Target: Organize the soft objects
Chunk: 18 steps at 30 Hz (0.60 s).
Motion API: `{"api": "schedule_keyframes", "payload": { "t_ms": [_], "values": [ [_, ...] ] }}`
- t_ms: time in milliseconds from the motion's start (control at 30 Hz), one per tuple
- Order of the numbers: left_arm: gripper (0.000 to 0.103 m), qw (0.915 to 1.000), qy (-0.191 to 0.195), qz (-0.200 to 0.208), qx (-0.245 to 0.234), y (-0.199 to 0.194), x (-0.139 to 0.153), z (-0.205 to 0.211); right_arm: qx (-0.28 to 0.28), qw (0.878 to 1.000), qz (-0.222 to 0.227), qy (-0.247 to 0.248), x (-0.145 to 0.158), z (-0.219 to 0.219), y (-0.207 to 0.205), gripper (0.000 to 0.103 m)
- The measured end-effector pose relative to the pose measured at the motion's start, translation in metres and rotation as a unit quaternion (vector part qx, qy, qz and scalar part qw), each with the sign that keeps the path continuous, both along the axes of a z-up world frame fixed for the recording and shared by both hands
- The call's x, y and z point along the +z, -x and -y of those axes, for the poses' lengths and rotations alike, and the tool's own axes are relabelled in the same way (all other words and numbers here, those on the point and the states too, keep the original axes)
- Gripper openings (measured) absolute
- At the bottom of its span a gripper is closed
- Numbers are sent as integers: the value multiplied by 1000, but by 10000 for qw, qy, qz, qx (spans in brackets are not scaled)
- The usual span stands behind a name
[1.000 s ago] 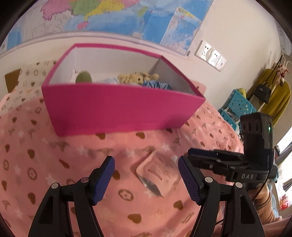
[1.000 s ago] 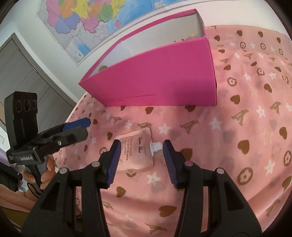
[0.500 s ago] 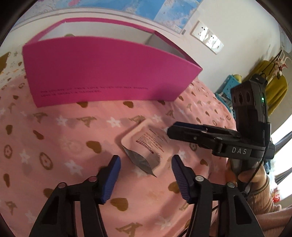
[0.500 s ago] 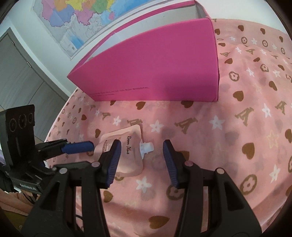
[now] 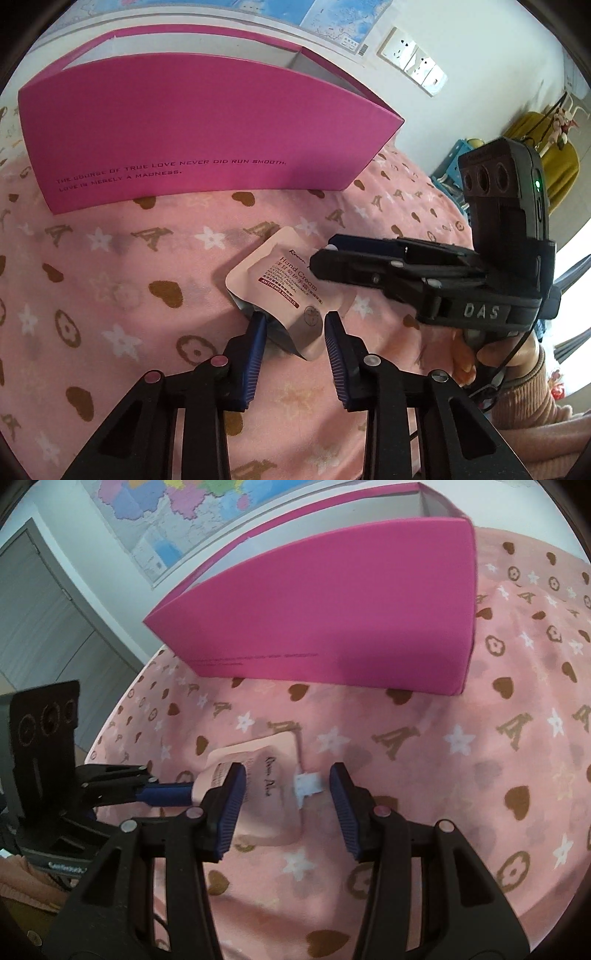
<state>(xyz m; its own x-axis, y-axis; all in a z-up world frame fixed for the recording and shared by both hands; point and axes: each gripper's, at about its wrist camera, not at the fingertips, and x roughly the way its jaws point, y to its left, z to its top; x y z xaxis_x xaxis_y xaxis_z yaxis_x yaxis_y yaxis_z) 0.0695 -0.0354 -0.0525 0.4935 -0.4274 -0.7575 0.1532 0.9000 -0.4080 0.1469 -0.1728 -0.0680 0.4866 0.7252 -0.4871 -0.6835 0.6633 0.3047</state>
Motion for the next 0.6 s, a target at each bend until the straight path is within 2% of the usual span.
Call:
{"api": "schedule_keyframes", "payload": {
  "t_ms": [133,367,433,500,600],
  "values": [
    [32,9999,115,0,6,-1,-2,-4,116,9997,-113,-192,-1,5,-1,50],
    [31,9992,390,16,16,3,-5,-19,717,9903,-243,-1164,6,27,5,50],
    [31,9990,436,32,9,5,-6,-21,855,9891,-200,-1185,8,26,6,50],
    [30,9987,514,52,3,6,-8,-23,844,9888,-353,-1179,5,25,-2,52],
    [26,9984,555,64,35,7,-9,-27,719,9920,-561,-871,-3,17,-10,52]
  ]
}}
